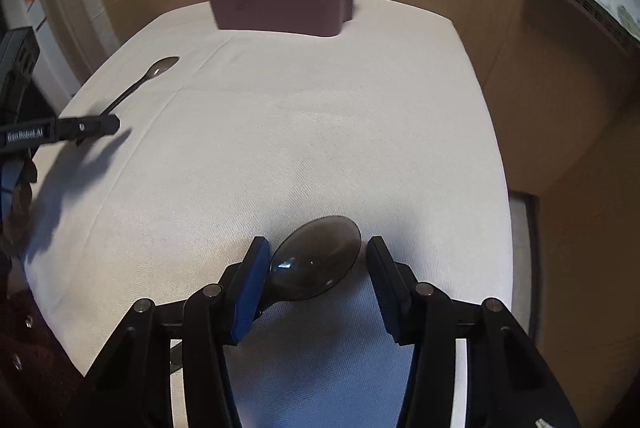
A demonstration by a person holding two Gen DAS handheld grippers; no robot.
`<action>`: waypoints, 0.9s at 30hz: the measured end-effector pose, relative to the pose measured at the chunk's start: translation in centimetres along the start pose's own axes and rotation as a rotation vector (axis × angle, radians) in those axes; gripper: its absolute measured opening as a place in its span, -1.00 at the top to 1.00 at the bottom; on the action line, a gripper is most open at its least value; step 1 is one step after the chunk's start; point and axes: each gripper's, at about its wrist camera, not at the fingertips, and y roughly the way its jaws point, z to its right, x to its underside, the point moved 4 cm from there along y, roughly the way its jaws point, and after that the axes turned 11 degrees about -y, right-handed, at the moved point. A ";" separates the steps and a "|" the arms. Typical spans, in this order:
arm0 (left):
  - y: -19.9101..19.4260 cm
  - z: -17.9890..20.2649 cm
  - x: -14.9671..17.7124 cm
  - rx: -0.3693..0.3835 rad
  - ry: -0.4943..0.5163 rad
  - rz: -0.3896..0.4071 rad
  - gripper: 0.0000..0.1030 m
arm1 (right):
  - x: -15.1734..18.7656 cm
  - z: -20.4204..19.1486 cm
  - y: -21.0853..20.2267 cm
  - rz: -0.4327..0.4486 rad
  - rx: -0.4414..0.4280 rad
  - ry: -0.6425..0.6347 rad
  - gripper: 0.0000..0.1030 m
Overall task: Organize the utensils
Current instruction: 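Grasp the brown plastic spoon by its black handle with the right tool, then grasp the dark spoon by its handle with the left tool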
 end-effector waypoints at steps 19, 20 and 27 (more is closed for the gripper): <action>4.5 -0.3 -8.2 -0.174 0.258 -0.011 0.13 | 1.9 -0.5 -2.2 0.038 0.084 0.135 0.20; 4.6 -0.2 -8.3 -0.171 0.270 -0.016 0.13 | 2.1 -0.3 -2.4 0.042 0.084 0.151 0.20; 4.9 -0.1 -8.4 -0.155 0.267 -0.025 0.11 | 3.0 0.6 -2.2 0.014 0.028 0.247 0.18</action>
